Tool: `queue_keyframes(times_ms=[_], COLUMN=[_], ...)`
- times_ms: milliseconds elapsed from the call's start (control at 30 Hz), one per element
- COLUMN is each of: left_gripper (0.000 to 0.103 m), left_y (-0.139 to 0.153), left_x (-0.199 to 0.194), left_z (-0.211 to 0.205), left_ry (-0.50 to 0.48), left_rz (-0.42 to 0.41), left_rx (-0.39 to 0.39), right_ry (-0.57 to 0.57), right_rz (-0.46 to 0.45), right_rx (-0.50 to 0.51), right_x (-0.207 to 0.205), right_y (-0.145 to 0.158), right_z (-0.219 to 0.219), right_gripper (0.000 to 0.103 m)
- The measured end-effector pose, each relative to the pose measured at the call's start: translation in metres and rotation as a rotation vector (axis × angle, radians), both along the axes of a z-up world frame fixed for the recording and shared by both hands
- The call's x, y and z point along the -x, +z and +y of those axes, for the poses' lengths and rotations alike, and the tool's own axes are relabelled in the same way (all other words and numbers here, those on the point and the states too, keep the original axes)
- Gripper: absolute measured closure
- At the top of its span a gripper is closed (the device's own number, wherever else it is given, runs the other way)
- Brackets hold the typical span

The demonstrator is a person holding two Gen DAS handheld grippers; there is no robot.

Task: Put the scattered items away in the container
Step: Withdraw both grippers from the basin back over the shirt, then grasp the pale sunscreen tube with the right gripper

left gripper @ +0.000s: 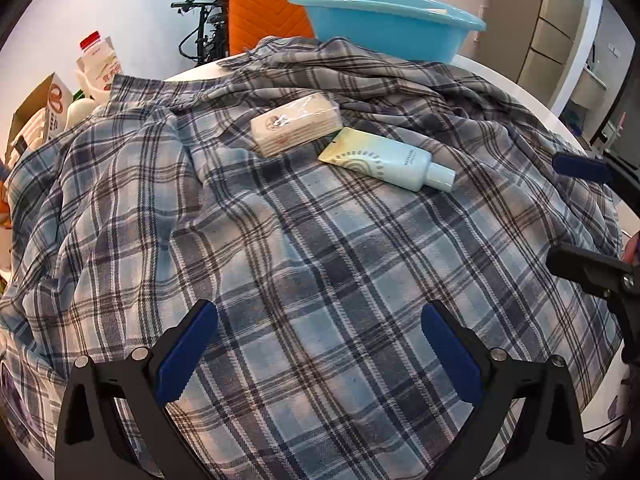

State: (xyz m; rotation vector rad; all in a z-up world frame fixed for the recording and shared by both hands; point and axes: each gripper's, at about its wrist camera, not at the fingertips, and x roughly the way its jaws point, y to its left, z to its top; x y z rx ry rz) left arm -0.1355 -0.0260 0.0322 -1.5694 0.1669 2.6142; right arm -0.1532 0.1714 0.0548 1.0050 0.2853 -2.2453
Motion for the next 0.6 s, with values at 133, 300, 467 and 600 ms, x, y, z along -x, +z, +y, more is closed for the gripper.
queue_keyframes(times_ms=[133,300,467,600], left_gripper=[0.000,0.000,0.000,0.000], left_y=[-0.002,-0.012,-0.015,-0.016], left_x=[0.000,0.000,-0.003,-0.002], left_z=[0.003,0.001,0.000,0.000], left_ry=[-0.009,-0.001,0.002,0.002], left_rz=[-0.006,-0.030,-0.035,-0.041], left_rx=[0.012,0.012,0.004,0.001], right_ry=[0.036,0.031,0.038,0.058], right_rz=[0.028,0.029,-0.100,-0.059], right_rx=[-0.035,-0.035,0.004,-0.025], right_x=[-0.004,0.000,0.012,0.012], right_y=[0.000,0.002,-0.001,0.000], right_z=[0.000,0.004,0.002,-0.007], right_gripper=[0.000,0.000,0.001,0.001])
